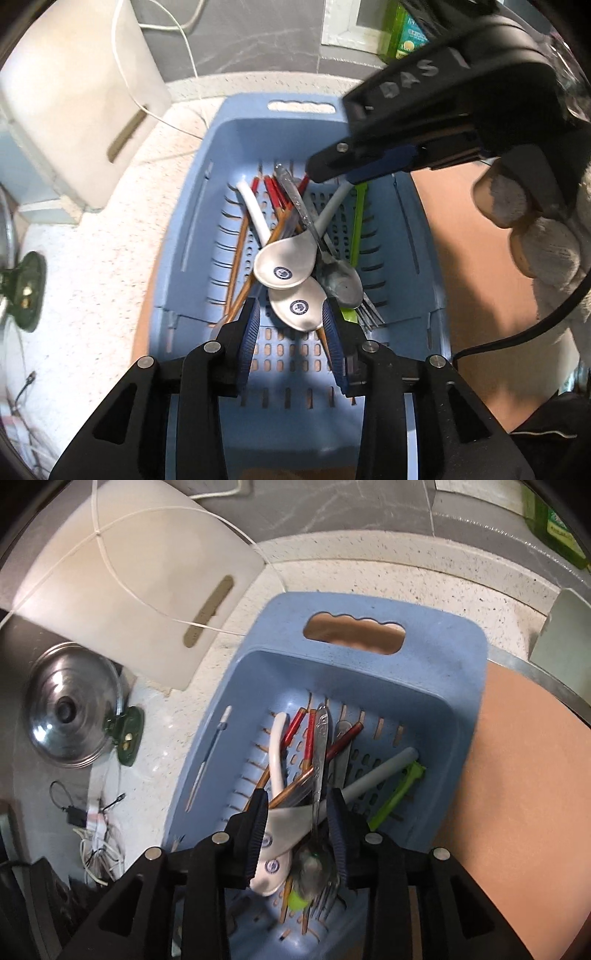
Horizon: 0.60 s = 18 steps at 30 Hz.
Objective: Organize utensils
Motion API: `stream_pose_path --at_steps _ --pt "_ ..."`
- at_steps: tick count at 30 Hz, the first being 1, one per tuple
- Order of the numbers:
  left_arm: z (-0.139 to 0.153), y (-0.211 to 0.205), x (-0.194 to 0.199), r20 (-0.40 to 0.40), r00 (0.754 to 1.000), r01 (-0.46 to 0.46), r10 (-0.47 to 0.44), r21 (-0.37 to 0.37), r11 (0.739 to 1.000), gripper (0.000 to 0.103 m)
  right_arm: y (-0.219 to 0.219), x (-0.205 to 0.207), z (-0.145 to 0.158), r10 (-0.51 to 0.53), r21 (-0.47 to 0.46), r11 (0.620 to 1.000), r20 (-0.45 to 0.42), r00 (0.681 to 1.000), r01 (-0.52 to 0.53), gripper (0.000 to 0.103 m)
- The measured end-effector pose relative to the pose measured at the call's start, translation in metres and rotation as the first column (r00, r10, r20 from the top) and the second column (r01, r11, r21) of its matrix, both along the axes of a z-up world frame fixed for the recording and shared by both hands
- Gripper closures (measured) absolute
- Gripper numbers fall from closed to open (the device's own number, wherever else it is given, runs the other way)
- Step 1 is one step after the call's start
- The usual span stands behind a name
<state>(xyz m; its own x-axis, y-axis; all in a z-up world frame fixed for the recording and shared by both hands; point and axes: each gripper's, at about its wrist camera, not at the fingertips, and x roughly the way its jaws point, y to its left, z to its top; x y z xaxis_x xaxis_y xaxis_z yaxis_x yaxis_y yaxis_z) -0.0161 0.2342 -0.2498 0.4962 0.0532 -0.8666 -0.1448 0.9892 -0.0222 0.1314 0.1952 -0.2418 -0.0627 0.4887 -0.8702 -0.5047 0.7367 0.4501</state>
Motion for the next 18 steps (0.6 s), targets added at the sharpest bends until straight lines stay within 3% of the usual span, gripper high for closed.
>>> stream_pose_path --at_steps 3,11,16,18 --pt "0.013 -0.005 -0.009 0.025 0.999 -0.028 0.027 0.02 0.999 0.057 -0.012 -0.008 0.016 0.028 0.028 0.999 0.042 0.999 -0.029 0.071" --pt "0.029 -0.016 -0.026 0.054 0.992 -0.121 0.116 0.085 0.989 0.048 -0.051 -0.021 0.038 0.048 0.091 0.994 0.066 0.997 -0.053 0.065" --pt "0.039 -0.012 -0.04 0.094 0.975 -0.207 0.202 0.038 0.978 0.047 -0.075 -0.033 0.054 0.069 0.107 0.991 0.136 0.988 -0.084 0.065" --pt "0.048 -0.018 -0.047 0.13 0.964 -0.24 0.233 0.043 0.97 0.041 -0.088 -0.042 0.064 0.077 0.112 0.989 0.189 0.979 -0.099 0.063"
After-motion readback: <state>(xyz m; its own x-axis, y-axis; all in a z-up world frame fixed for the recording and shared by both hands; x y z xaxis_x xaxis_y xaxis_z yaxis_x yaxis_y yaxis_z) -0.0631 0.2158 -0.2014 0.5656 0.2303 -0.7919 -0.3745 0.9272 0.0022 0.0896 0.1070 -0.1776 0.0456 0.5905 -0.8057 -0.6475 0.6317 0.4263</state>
